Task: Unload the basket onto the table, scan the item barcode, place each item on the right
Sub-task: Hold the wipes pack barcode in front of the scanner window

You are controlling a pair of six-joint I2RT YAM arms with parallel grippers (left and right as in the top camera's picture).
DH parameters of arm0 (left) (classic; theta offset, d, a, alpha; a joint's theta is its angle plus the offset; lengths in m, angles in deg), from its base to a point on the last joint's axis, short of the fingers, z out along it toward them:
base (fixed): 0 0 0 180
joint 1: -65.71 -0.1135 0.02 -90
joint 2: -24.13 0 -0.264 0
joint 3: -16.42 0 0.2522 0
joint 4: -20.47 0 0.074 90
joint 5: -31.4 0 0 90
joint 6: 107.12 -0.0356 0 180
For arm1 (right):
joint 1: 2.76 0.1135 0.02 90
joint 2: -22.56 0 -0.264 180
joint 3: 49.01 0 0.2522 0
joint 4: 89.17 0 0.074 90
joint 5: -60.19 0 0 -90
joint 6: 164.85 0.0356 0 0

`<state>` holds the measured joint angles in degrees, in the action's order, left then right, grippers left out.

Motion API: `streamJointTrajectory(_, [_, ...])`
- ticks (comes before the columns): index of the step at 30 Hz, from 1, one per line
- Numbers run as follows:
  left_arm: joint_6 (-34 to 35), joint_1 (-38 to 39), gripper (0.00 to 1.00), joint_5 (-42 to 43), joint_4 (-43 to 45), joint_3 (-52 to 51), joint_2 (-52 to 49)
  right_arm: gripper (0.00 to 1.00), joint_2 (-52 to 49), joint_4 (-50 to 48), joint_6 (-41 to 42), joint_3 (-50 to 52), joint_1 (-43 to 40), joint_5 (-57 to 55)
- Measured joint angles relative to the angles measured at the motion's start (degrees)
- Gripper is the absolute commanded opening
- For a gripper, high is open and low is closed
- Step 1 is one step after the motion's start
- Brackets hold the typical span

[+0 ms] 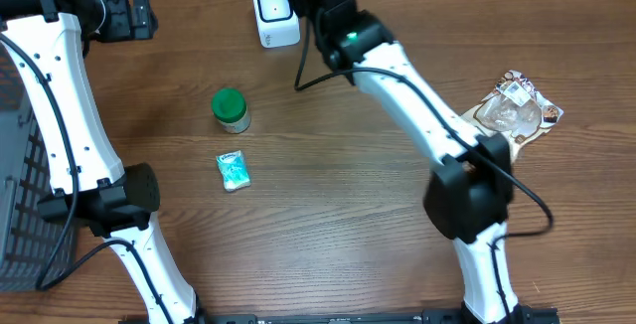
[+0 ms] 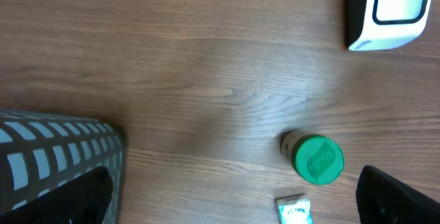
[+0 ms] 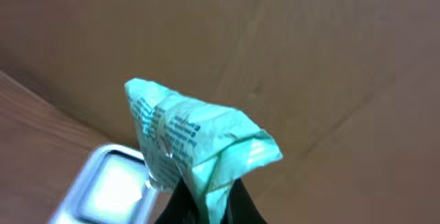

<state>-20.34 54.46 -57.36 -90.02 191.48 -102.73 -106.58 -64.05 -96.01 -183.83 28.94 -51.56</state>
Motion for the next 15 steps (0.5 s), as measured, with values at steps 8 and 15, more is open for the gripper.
streamJointTrajectory(8, [0.0,0.0,1.00,0.0,0.0,0.0,0.0,0.04,-7.5,-13.9,-25.7,0.0,0.0,-2.6])
streamJointTrajectory(15, [0.0,0.0,1.00,0.0,0.0,0.0,0.0,0.04,-12.0,-16.3,-42.7,0.0,0.7,0.2])
